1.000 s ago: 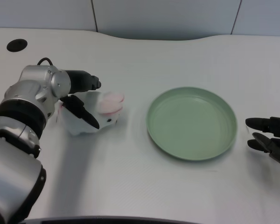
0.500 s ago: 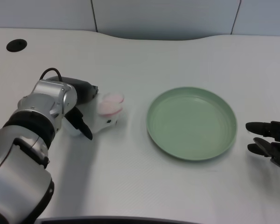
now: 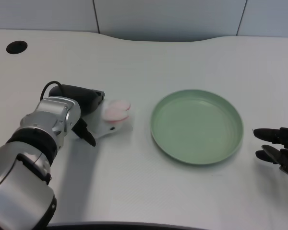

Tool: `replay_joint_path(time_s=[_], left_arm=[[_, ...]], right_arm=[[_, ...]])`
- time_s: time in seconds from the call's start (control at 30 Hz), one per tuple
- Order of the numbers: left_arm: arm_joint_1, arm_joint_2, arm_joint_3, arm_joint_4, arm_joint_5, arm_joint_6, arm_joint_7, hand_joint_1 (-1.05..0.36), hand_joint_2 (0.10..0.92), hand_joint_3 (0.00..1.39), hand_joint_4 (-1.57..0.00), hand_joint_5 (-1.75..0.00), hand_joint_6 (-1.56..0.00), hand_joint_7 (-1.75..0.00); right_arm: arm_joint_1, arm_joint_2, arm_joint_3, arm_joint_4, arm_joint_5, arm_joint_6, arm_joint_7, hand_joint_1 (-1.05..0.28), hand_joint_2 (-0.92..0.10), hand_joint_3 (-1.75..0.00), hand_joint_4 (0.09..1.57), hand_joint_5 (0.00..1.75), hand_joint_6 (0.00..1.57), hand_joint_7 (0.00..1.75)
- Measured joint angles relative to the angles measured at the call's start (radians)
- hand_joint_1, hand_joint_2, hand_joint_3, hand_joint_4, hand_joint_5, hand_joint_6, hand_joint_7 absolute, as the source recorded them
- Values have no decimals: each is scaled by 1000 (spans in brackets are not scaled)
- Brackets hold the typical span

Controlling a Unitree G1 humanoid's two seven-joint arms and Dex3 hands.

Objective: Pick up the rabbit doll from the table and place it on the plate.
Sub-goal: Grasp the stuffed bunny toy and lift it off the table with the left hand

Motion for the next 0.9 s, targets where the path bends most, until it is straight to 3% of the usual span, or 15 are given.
replay_joint_path(time_s=[0.07,0.1,0.13,0.2,0.27,0.3,0.33,0.37,0.47,0.5,0.6,0.67,0.7,0.77,0.9], left_arm=[[3,-5,-14,4,13,6,42,-593,856,10,-388,-125,-486,-80],[6,-7,-19,6,18,8,76,-540,866,6,-524,-279,-651,-156],[12,-8,-20,6,18,6,116,-503,868,3,-498,-544,-697,-253],[31,-8,-18,6,16,-6,173,-421,899,13,-446,-909,-674,-544],[39,-9,-12,7,8,-20,195,-380,915,14,-466,-1003,-661,-689],[39,-9,-11,8,6,-26,203,-346,915,9,-537,-1141,-657,-760],[40,-9,-11,9,6,-34,222,-298,896,4,-589,-1395,-612,-967],[43,-8,-11,9,7,-41,241,-282,889,2,-603,-1489,-585,-1060],[52,-8,-12,10,9,-54,278,-267,884,1,-617,-1577,-553,-1157],[54,-8,-12,11,9,-63,289,-226,903,9,-678,-1677,-547,-1401],[58,1,-13,11,12,-103,328,-190,919,54,-725,-1739,-515,-1625],[61,4,-12,12,12,-115,347,-183,920,74,-729,-1744,-504,-1667],[62,4,-11,12,12,-117,352,-196,919,51,-657,-1738,-573,-1353],[62,8,-9,13,11,-125,353,-204,920,34,-617,-1735,-642,-1136],[62,24,-9,13,12,-162,368,-219,921,24,-668,-1746,-694,-1050]], right_arm=[[0,0,-1,0,0,-2,0,-434,-921,-185,1068,16,947,4],[2,0,-2,0,1,-3,0,-436,-921,-185,1069,16,949,5],[6,0,-3,-2,3,-3,1,-436,-921,-184,1070,17,951,6],[20,0,-6,-12,12,-1,5,-434,-921,-177,1065,14,951,5],[31,0,-11,-13,28,4,17,-432,-921,-170,1062,12,949,4],[33,0,-12,-14,30,4,21,-432,-921,-169,1055,9,943,2],[35,0,-14,-16,33,4,25,-430,-921,-168,1053,7,942,2],[37,0,-15,-18,35,4,29,-429,-921,-168,1052,7,941,2],[42,0,-17,-25,37,3,36,-427,-921,-168,1051,6,941,2],[42,0,-17,-28,37,3,36,-426,-921,-169,1061,11,945,4],[43,0,-20,-33,37,3,36,-427,-921,-168,1066,13,950,6],[45,0,-20,-34,37,3,37,-429,-921,-168,1065,13,952,6],[46,0,-20,-34,37,2,37,-430,-921,-170,1062,11,949,4],[50,0,-20,-36,34,1,36,-430,-921,-173,1061,11,948,3],[51,0,-19,-44,22,1,33,-430,-921,-182,1059,9,942,0]])
